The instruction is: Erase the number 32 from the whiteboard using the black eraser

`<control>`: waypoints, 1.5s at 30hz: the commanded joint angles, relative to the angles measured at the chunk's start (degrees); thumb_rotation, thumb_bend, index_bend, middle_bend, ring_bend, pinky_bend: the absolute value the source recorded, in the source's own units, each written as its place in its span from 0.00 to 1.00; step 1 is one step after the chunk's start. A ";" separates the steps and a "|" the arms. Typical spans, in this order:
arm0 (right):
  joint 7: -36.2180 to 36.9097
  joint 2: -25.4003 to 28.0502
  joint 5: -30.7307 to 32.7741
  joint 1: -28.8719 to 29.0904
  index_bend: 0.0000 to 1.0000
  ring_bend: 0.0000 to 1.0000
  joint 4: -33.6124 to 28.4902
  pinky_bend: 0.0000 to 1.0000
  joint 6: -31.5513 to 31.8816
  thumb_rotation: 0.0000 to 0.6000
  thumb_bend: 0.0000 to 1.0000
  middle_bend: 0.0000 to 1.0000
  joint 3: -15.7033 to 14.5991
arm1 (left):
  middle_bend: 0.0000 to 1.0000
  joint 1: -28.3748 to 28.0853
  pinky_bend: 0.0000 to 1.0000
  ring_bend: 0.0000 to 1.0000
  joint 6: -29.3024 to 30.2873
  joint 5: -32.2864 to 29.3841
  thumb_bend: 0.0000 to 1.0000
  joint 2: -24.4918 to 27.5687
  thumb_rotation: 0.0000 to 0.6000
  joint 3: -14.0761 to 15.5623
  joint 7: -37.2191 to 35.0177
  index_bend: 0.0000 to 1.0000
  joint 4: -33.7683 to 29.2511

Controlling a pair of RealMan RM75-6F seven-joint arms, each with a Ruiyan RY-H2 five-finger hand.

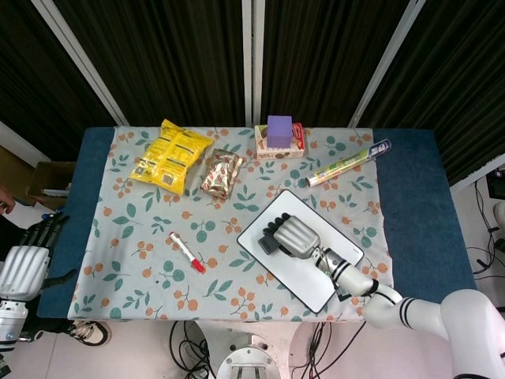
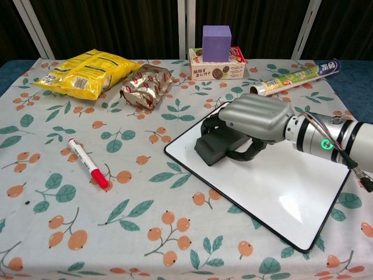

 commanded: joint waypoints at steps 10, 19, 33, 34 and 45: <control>-2.91 12.75 -3.73 -7.74 0.90 0.60 -13.27 0.64 9.00 1.00 0.38 0.72 -6.96 | 0.05 0.36 0.15 0.07 0.78 0.80 0.00 0.17 1.00 0.43 0.79 0.03 -0.87; -0.59 18.92 -0.82 -13.02 0.90 0.60 -12.68 0.64 16.62 1.00 0.38 0.72 -4.85 | 0.05 0.34 0.15 0.07 0.89 1.47 0.00 0.07 1.00 0.74 1.55 0.03 -1.54; 0.73 11.87 14.66 -13.79 0.87 0.60 3.56 0.64 6.70 1.00 0.38 0.70 2.53 | 0.05 -0.19 0.15 0.07 -0.25 1.55 0.00 0.05 1.00 0.91 3.11 0.03 -2.46; 0.63 11.17 14.76 -13.67 0.86 0.60 4.20 0.64 6.58 1.00 0.38 0.70 2.78 | 0.05 -0.23 0.15 0.07 -0.29 1.53 0.00 0.09 1.00 0.88 3.22 0.03 -2.55; -4.82 7.60 20.01 -12.45 0.04 0.02 6.77 0.08 -0.37 1.00 0.22 0.06 4.76 | 0.05 -0.34 0.15 0.07 -0.83 1.03 0.00 0.48 1.00 0.85 3.47 0.03 -2.71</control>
